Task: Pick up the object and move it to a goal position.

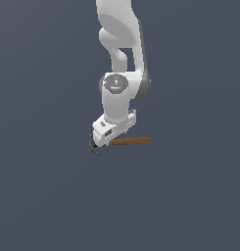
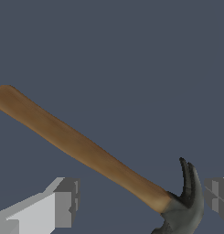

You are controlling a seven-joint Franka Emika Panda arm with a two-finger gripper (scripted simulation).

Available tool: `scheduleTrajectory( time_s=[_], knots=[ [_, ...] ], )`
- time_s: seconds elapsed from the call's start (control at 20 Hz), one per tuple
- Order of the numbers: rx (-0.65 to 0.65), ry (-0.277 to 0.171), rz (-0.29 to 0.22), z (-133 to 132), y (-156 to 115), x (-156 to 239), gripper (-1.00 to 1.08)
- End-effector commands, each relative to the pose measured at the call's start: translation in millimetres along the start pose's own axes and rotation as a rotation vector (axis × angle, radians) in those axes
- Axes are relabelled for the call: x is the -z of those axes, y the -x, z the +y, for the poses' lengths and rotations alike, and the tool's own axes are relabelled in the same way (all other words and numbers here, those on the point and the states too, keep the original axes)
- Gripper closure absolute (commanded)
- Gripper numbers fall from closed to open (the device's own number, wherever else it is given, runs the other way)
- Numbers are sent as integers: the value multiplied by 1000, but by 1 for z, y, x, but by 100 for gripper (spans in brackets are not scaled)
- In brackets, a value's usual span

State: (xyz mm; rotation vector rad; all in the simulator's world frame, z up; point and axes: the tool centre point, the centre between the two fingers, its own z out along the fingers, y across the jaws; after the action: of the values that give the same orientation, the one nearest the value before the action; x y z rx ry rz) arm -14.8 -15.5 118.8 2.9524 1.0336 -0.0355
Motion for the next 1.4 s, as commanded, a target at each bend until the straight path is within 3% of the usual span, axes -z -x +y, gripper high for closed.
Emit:
scheduleTrajectory(
  time_s=[0.0, 0.9, 1.35],
  knots=[
    [74, 1, 1, -2, 0, -5, -92],
    [595, 4, 14, -16, 1, -38, -92],
    [774, 5, 23, -21, 1, -49, -92]
  ],
)
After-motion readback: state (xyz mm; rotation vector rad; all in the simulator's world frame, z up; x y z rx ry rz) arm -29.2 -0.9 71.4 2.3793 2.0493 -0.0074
